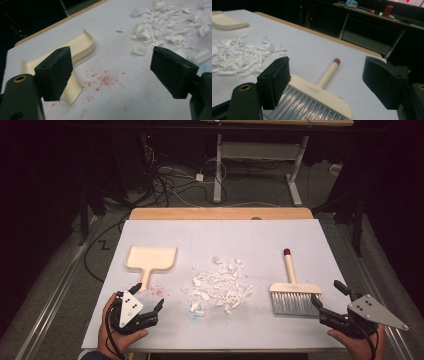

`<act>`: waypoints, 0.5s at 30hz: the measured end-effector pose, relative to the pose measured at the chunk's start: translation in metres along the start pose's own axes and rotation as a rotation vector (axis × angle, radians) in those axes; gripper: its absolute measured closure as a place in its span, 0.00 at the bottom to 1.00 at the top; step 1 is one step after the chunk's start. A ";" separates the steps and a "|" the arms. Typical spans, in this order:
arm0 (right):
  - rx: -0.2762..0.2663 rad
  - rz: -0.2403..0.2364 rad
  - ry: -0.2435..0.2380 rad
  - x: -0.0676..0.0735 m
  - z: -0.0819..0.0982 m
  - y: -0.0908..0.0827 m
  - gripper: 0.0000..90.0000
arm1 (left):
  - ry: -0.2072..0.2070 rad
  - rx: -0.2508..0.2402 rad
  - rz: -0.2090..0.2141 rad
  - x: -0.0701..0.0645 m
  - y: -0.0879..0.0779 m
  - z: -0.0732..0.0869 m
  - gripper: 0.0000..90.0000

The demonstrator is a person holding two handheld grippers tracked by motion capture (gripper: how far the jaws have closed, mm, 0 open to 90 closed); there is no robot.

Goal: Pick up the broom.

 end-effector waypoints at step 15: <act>0.171 0.023 0.009 -0.011 0.017 0.027 0.24 | 0.006 0.016 0.060 -0.012 0.004 0.000 0.20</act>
Point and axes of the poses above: each handheld gripper's, and its own axes: y roughly forward along the jaws, z roughly out of its underside, x roughly to its left, the point moved 9 cm from there along y, roughly forward along the jaws, and after that the axes turned 1 degree about -y, right-handed, at the moved point
